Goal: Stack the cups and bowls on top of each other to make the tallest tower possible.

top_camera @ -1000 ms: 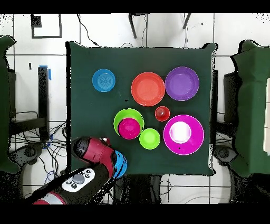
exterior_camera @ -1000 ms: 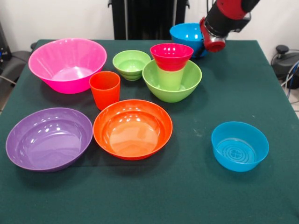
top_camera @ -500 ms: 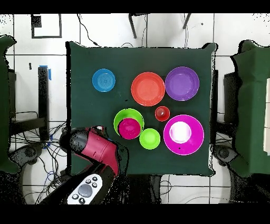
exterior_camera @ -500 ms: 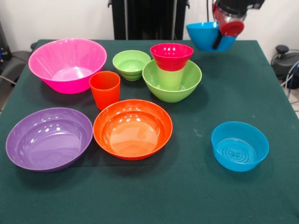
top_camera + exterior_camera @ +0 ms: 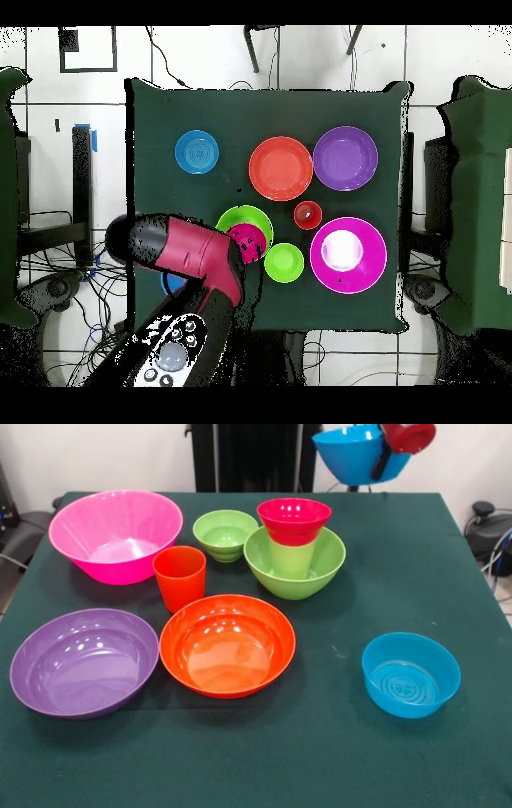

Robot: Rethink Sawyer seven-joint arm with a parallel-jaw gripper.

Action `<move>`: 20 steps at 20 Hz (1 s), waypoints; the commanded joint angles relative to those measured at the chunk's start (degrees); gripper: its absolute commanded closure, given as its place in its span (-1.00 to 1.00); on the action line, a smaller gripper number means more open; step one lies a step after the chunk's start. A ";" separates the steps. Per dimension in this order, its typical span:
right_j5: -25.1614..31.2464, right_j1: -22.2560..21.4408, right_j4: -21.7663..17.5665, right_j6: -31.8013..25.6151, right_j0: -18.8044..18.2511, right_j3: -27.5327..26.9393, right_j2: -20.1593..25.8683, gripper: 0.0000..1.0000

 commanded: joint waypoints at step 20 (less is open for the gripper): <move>25.36 3.55 -27.97 -16.71 -10.52 -34.93 9.27 1.00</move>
